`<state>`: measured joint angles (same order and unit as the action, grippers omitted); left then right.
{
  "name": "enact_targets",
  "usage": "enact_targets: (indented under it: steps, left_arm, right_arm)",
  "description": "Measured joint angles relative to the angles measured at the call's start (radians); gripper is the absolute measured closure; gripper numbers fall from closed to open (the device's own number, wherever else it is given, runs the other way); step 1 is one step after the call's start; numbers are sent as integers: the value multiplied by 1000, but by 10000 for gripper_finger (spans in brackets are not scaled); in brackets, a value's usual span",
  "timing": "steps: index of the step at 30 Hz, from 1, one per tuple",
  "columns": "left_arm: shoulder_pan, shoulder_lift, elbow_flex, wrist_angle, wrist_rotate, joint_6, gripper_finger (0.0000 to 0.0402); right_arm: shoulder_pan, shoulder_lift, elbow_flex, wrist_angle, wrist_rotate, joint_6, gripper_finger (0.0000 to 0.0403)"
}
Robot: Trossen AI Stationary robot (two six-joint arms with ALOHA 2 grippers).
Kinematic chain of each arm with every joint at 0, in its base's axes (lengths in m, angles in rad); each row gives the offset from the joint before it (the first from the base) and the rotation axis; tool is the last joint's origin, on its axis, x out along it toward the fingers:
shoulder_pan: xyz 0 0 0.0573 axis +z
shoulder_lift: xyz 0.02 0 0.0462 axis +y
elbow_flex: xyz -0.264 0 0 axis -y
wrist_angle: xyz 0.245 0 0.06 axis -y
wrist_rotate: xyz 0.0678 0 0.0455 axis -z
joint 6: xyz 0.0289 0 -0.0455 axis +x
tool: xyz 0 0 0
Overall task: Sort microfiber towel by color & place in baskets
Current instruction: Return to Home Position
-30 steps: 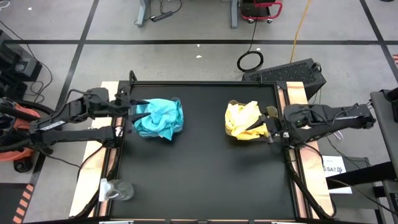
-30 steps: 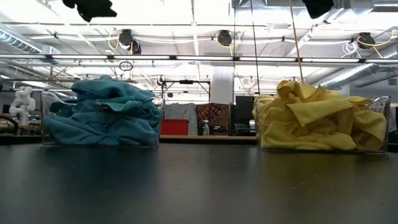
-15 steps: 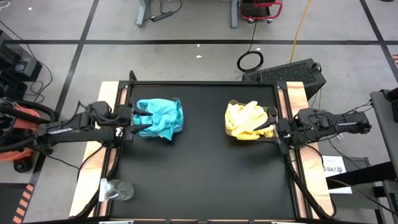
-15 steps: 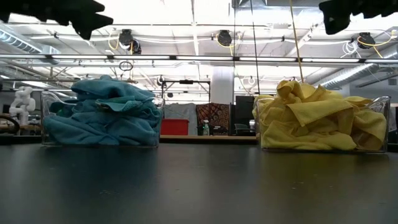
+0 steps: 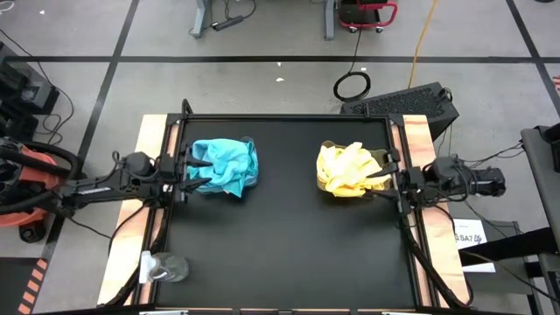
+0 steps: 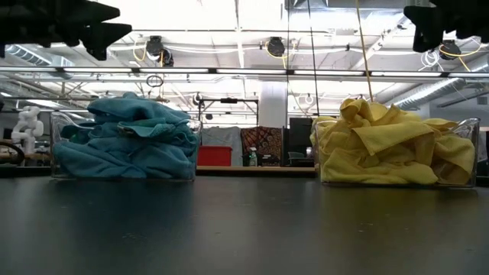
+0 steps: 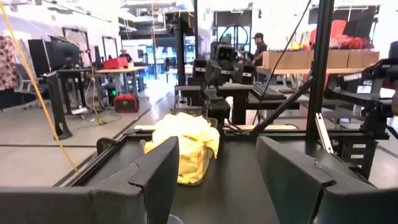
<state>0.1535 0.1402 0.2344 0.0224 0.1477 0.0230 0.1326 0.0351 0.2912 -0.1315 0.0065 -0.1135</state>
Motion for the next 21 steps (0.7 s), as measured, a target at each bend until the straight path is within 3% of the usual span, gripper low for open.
enact_targets:
  steps: [11, 21]
  left_arm:
    - [0, -138, -168, 100, -10, -45, 179]
    - [0, -140, -227, 138, -22, -78, 181]
  right_arm:
    - [0, -33, -135, 104, 29, -2, 211]
    - [0, -34, -172, 92, 22, 21, 211]
